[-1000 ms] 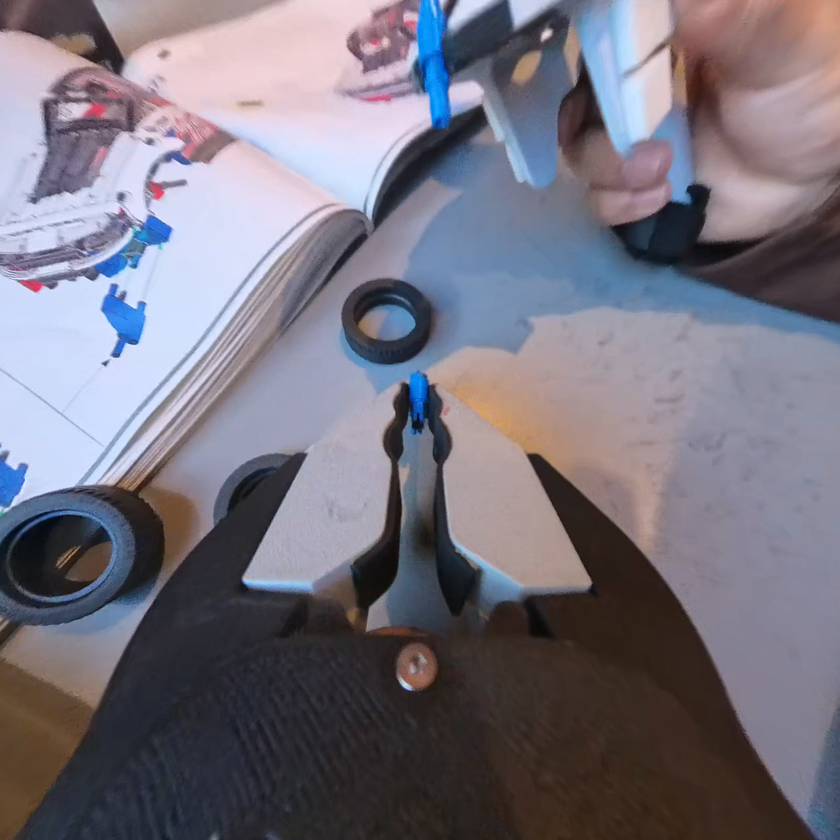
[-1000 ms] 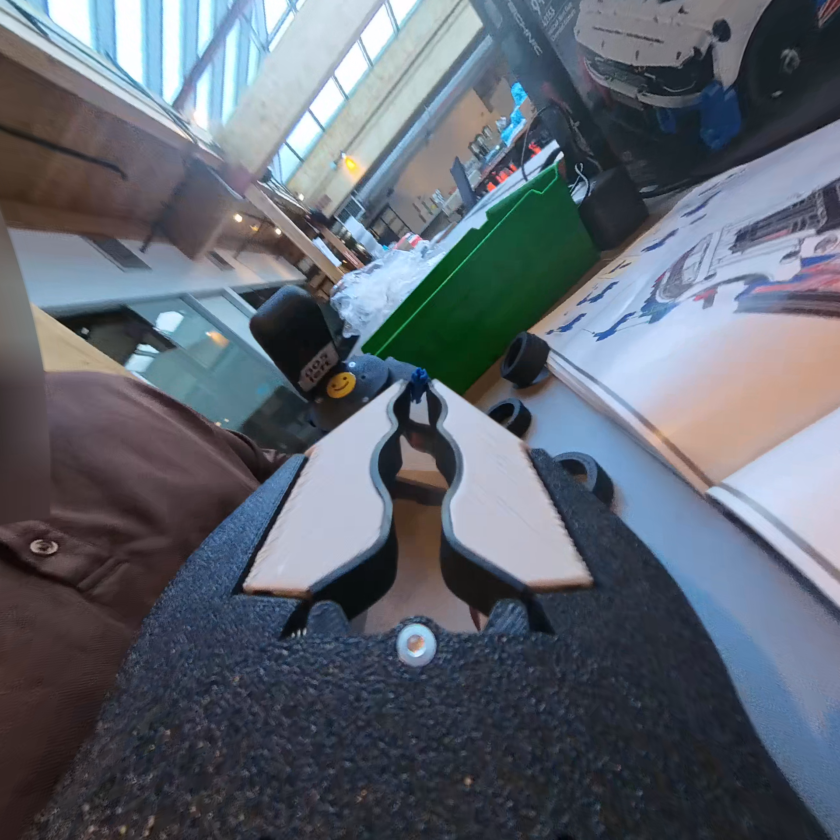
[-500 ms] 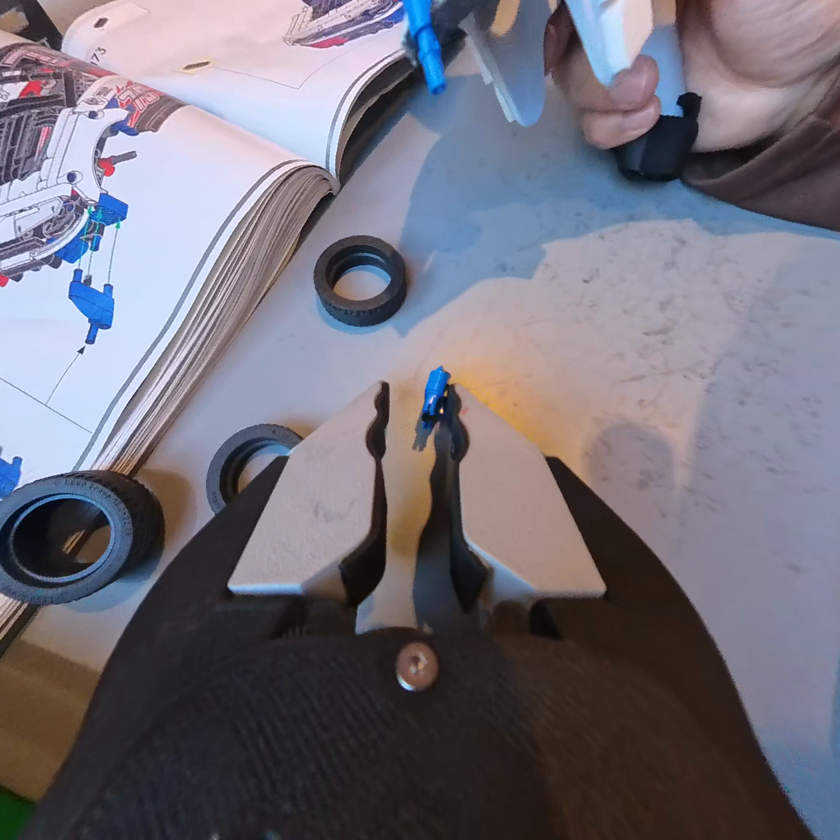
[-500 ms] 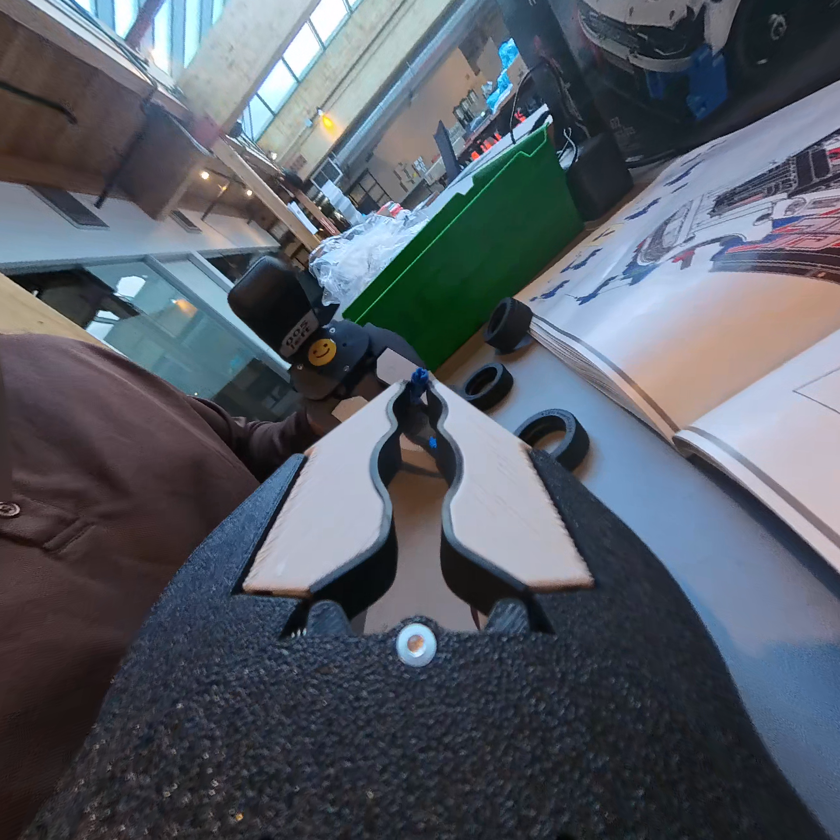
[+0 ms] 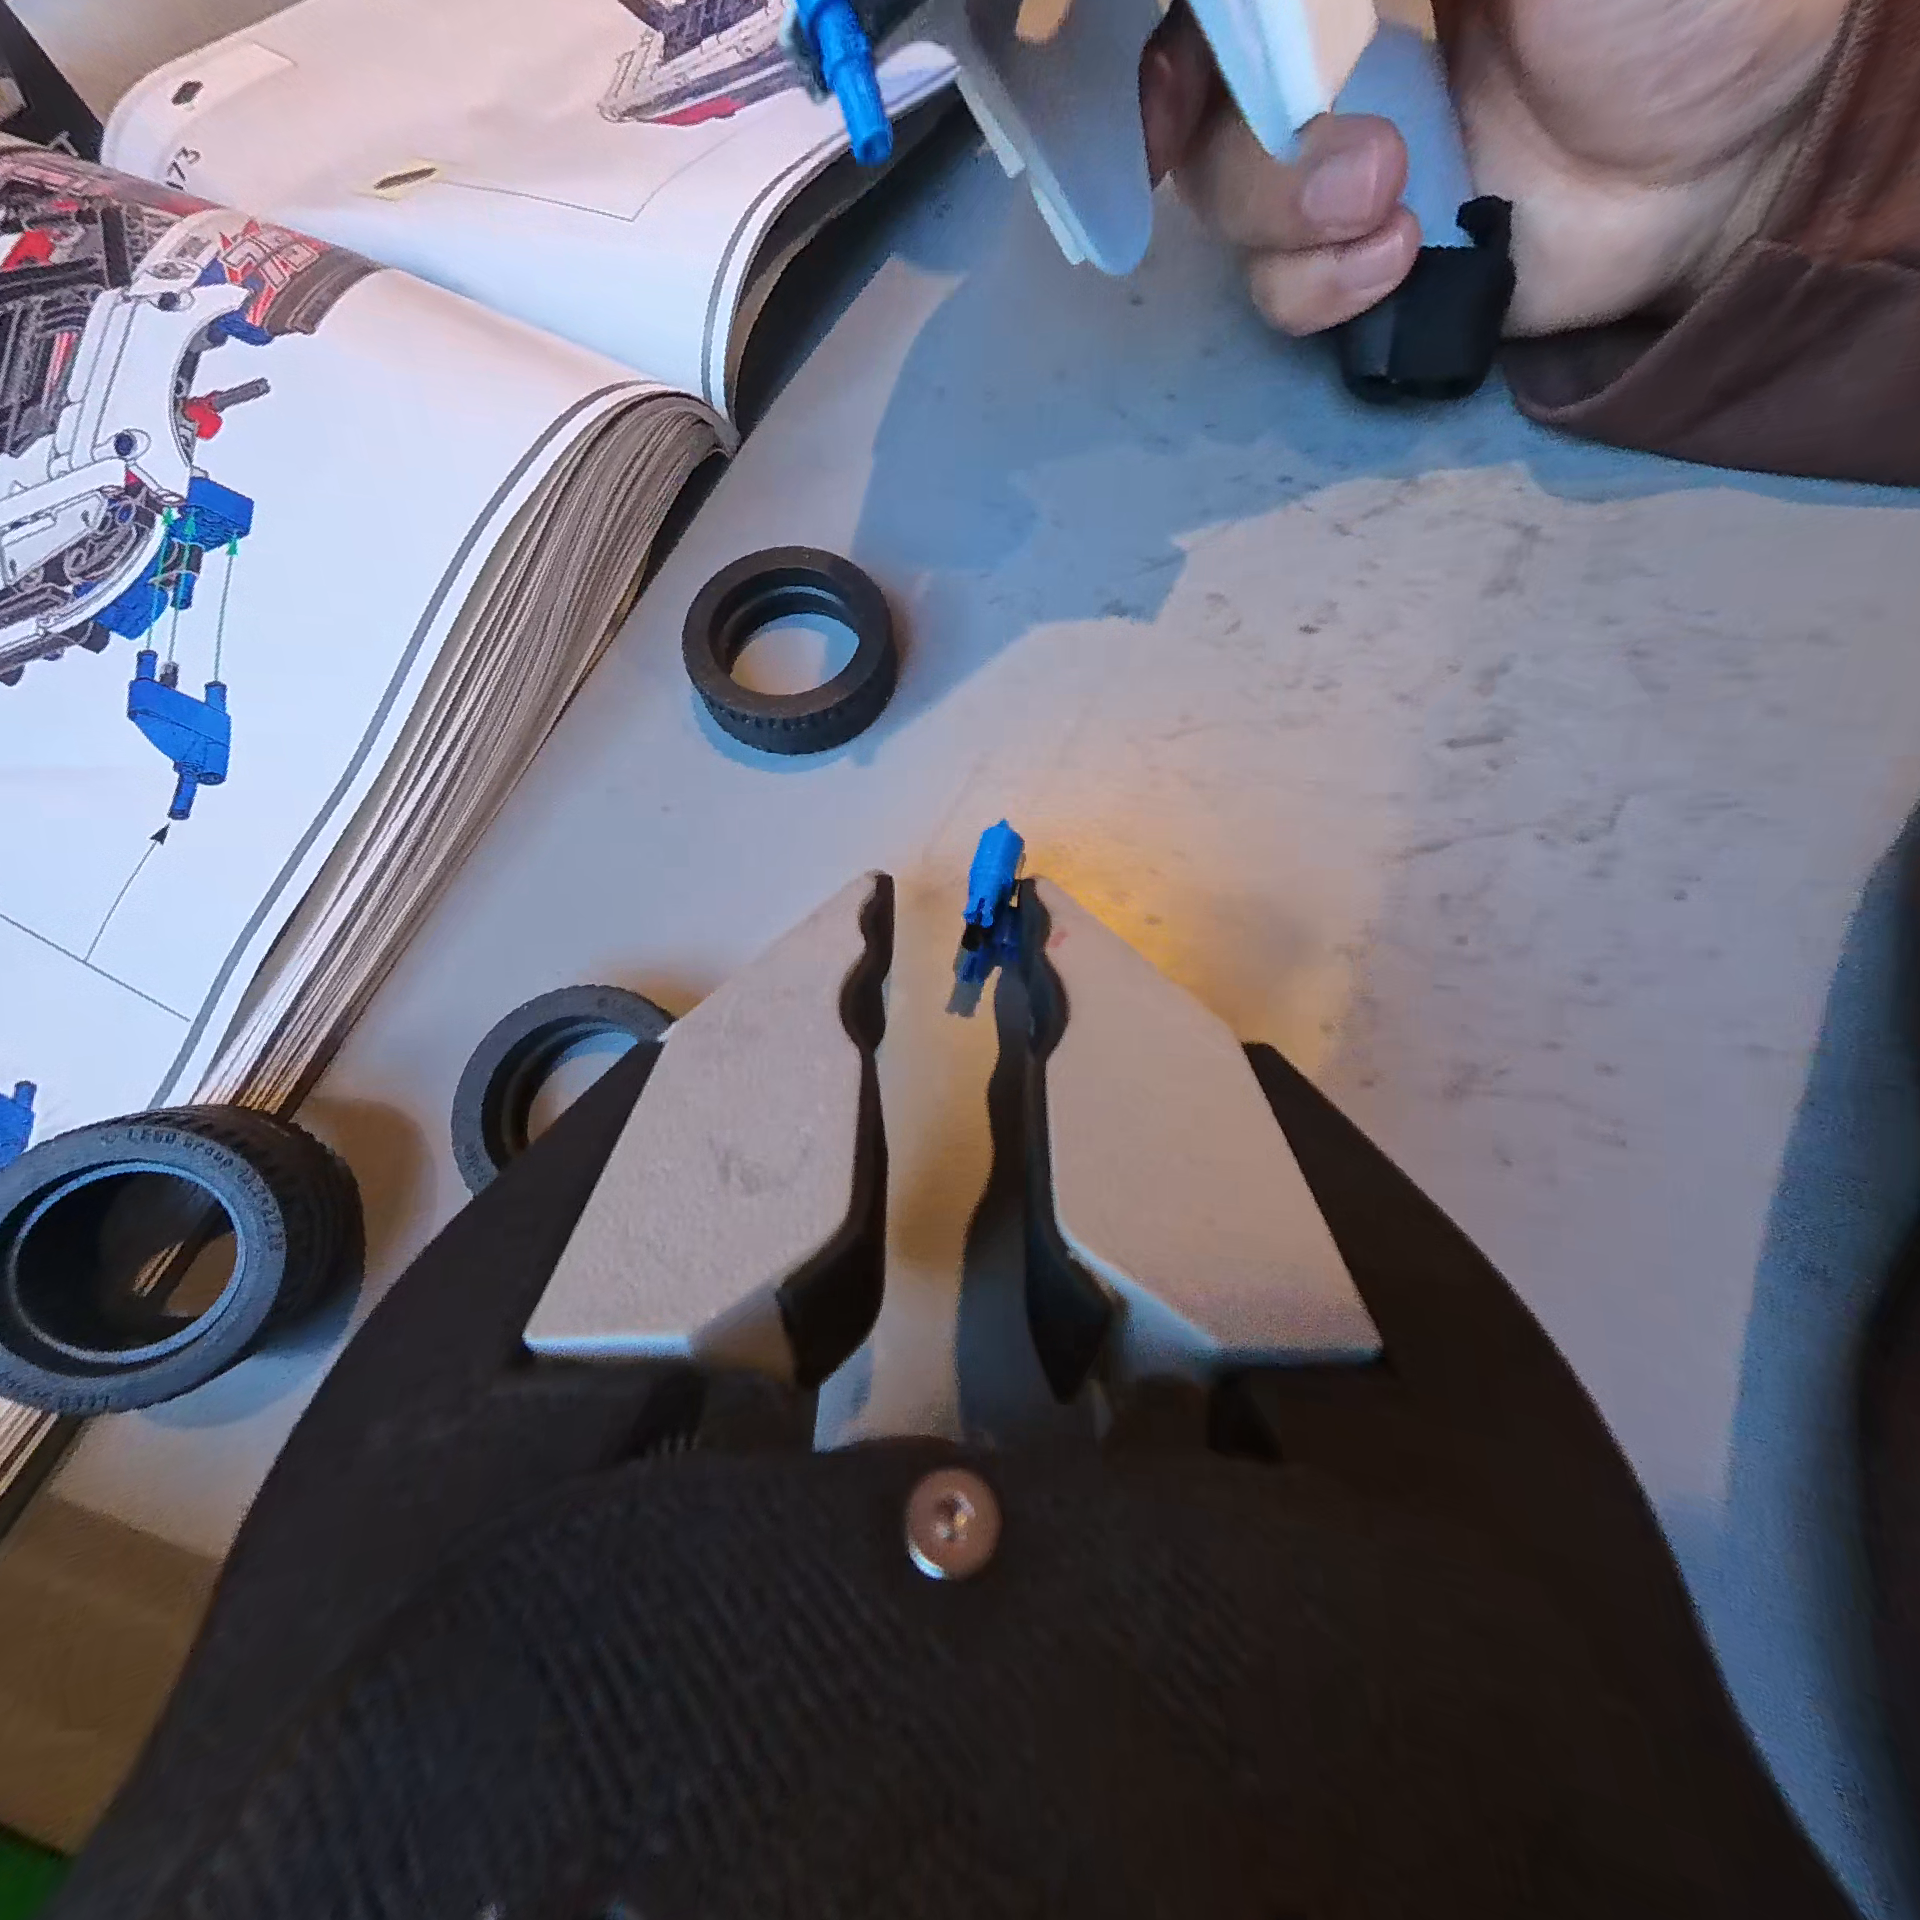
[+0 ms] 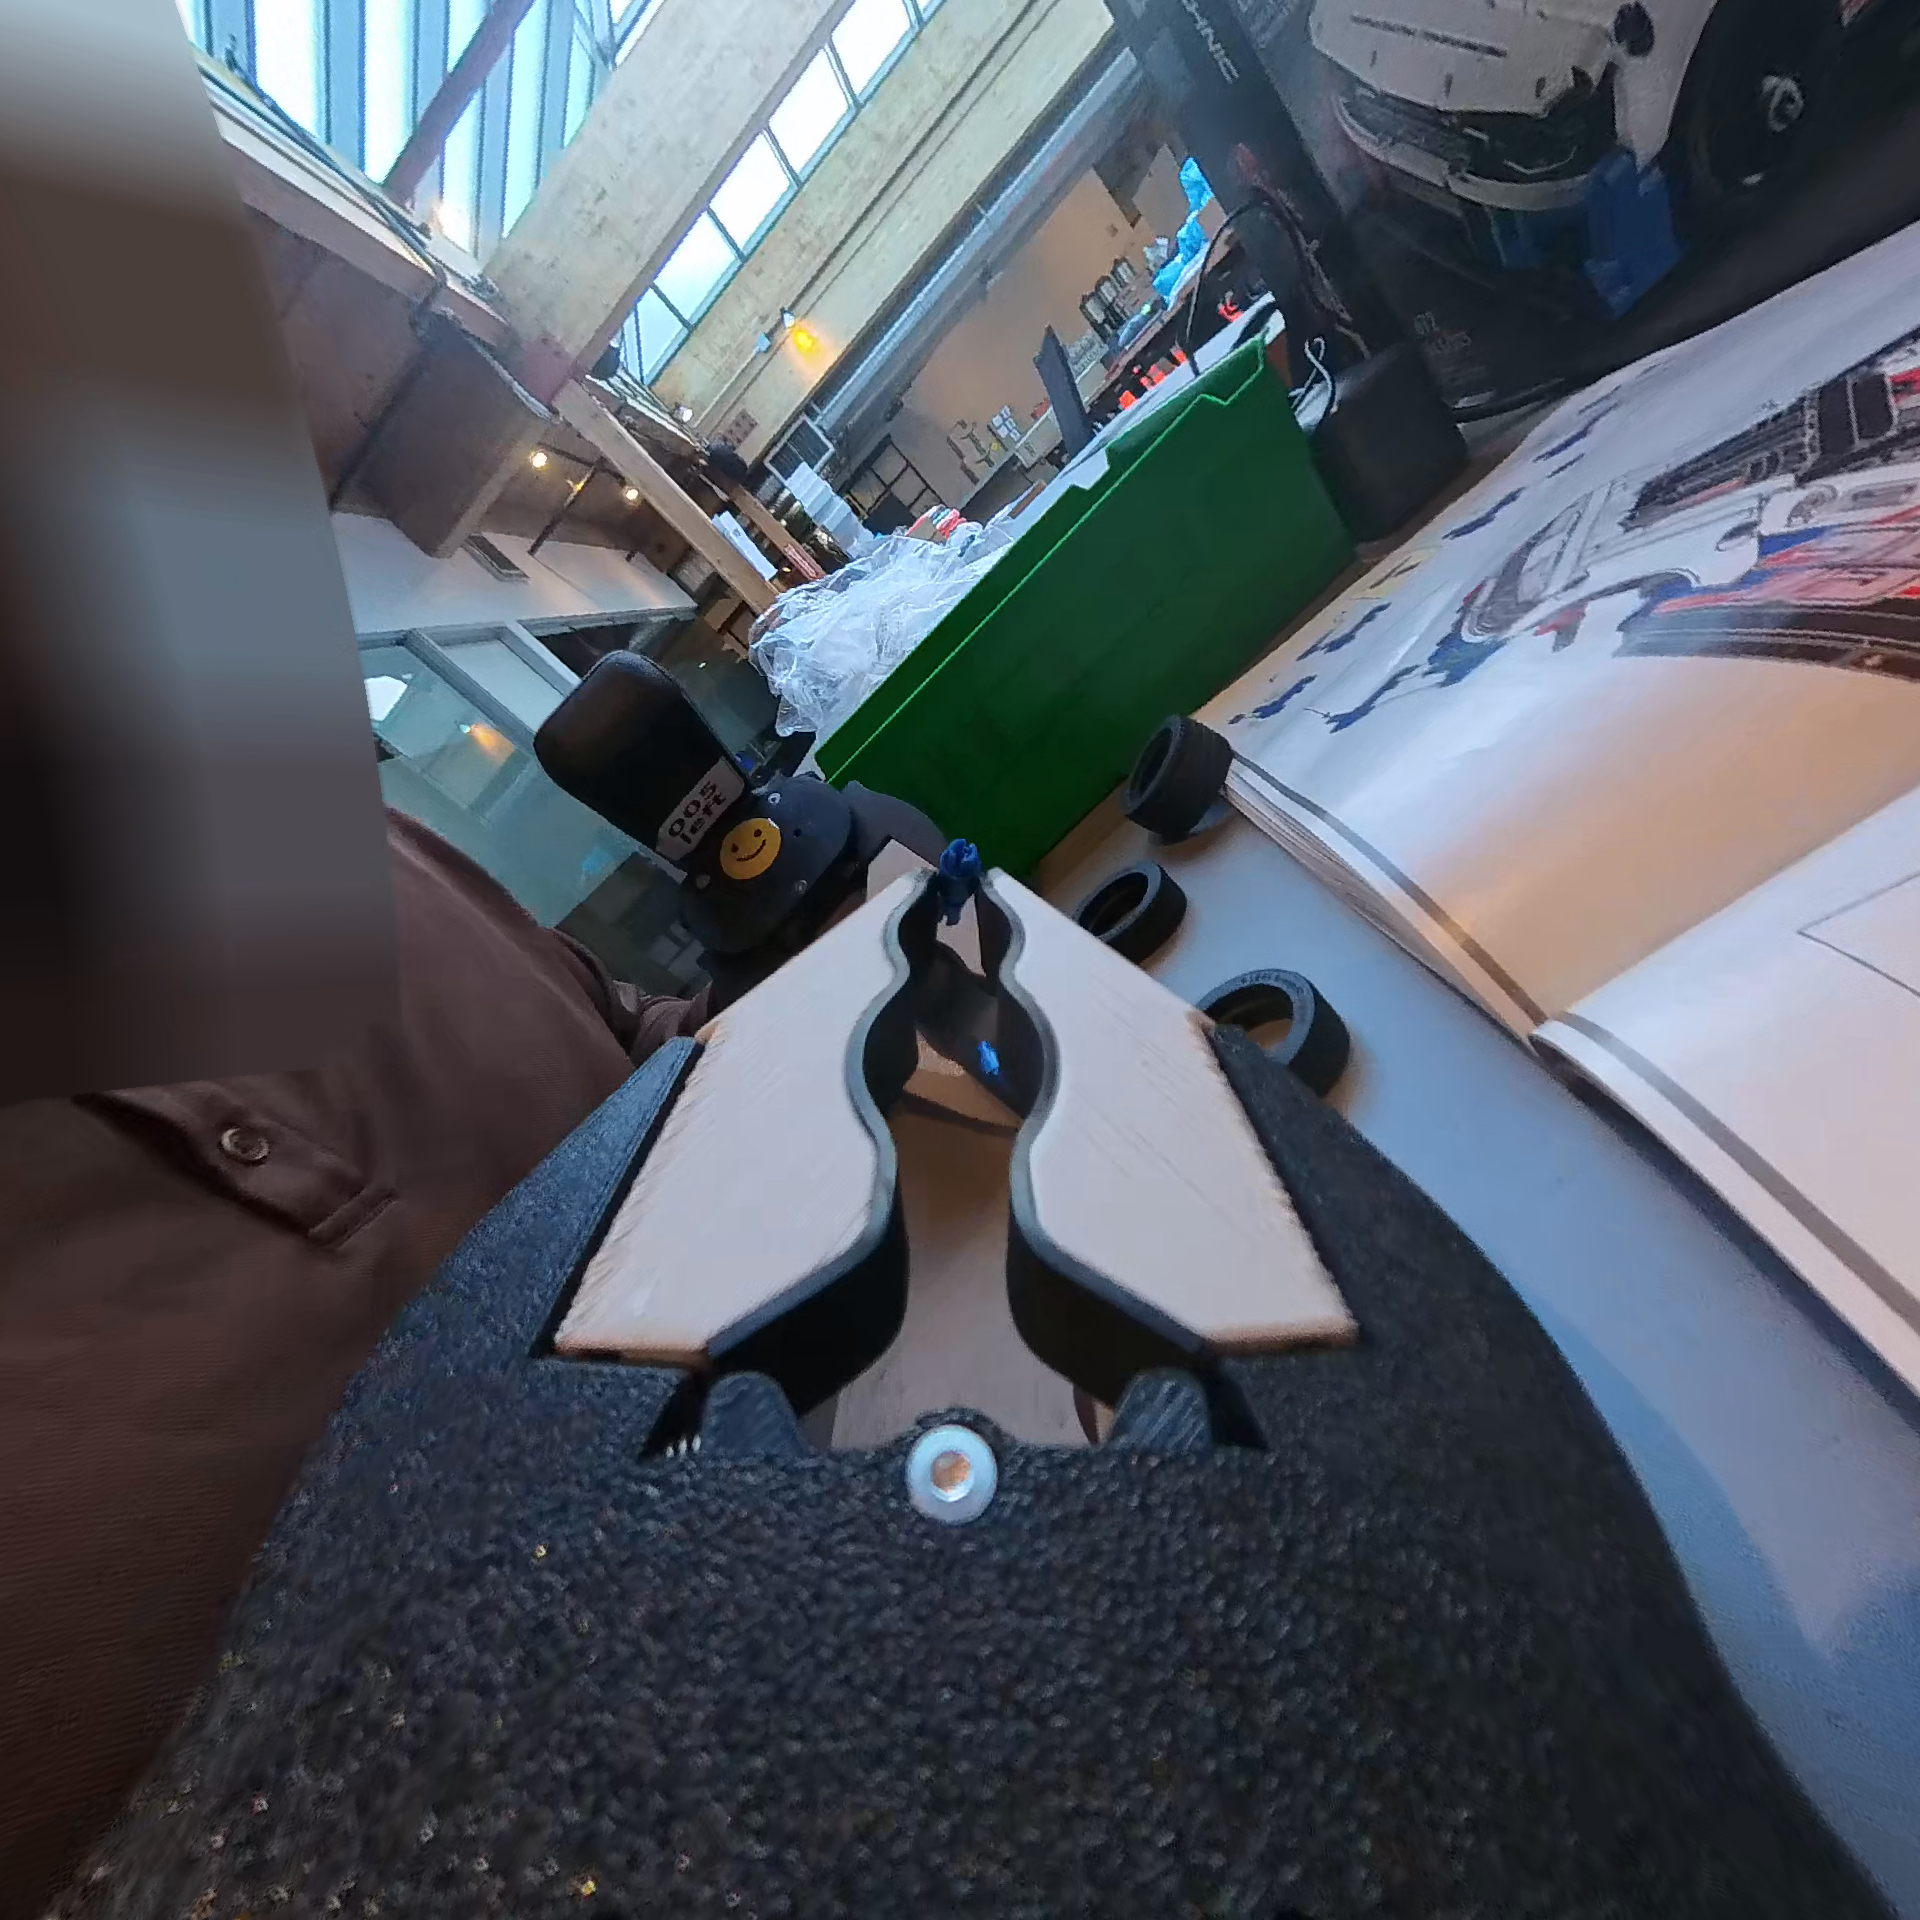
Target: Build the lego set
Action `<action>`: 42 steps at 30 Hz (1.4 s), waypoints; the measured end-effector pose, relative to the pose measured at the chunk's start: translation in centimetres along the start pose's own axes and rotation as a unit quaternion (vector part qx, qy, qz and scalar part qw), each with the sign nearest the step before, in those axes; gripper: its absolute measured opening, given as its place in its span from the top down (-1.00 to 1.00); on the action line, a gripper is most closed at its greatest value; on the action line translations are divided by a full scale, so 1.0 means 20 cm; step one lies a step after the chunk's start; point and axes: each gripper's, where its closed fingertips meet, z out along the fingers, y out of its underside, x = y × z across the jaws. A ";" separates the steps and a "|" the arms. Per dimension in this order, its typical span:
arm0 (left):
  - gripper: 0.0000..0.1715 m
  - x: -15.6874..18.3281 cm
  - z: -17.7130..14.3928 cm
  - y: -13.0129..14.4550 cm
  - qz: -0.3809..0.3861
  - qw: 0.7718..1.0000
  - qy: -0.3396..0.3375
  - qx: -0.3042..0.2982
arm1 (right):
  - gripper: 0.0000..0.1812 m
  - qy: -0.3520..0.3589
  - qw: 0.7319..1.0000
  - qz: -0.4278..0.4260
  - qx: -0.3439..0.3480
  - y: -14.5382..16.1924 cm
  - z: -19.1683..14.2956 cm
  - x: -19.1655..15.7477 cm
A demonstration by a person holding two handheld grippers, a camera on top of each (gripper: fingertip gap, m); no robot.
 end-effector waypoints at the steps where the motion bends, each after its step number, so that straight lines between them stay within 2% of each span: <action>1: 0.76 0.00 0.00 0.00 0.001 1.000 -0.002 0.000 | 0.93 -0.004 1.000 -0.004 0.001 0.00 0.00 -0.01; 11: 0.76 -0.01 0.00 0.00 0.006 1.000 -0.013 0.000 | 0.92 -0.057 0.996 -0.067 -0.008 0.00 0.08 -0.10; 42: 0.77 -0.01 0.00 0.00 -0.001 1.000 -0.007 -0.001 | 0.92 -0.066 0.997 -0.050 0.002 -0.03 0.10 -0.08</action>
